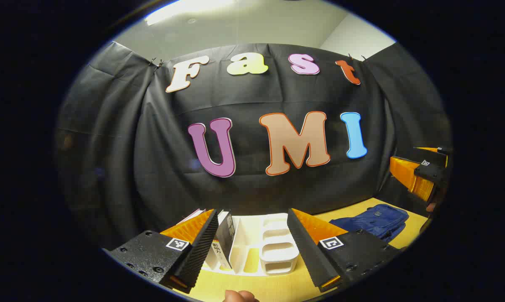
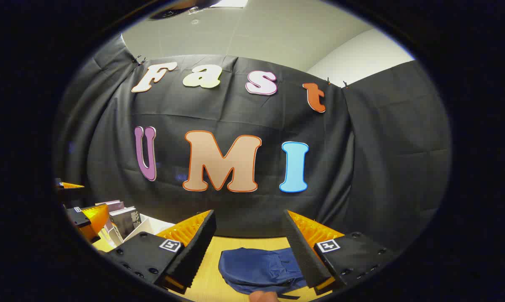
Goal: Open the schoolbag, grab two books from the bookshelf and put them into the schoolbag.
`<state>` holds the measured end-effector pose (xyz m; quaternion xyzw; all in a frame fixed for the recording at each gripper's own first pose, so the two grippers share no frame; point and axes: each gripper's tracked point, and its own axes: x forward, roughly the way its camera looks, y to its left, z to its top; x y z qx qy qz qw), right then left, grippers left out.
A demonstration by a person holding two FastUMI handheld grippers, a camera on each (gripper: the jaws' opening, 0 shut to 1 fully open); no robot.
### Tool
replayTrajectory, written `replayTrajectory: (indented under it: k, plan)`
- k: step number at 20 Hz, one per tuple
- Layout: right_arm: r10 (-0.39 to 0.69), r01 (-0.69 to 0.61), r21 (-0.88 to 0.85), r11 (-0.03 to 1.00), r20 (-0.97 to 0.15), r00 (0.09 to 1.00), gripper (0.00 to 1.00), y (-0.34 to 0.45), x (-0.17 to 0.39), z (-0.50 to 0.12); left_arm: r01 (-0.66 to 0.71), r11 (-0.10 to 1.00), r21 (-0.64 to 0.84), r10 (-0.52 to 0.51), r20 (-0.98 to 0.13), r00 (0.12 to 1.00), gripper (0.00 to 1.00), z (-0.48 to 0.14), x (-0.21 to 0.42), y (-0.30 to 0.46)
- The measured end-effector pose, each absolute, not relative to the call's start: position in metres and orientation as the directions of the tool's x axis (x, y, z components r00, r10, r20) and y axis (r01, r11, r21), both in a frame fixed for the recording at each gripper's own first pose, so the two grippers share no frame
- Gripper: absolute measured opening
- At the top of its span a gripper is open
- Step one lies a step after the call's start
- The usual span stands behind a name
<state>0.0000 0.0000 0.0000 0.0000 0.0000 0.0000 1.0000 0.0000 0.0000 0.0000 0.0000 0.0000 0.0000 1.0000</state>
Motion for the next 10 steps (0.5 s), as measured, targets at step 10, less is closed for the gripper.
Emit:
replayTrajectory:
  k: [10]
  plan:
    - [0.014,-0.014,0.004,1.0,-0.009,1.0,0.95,-0.0001,0.007,-0.0017,0.007,1.0,0.021,-0.007,-0.008,1.0,0.96,-0.0011,0.0014,-0.0054]
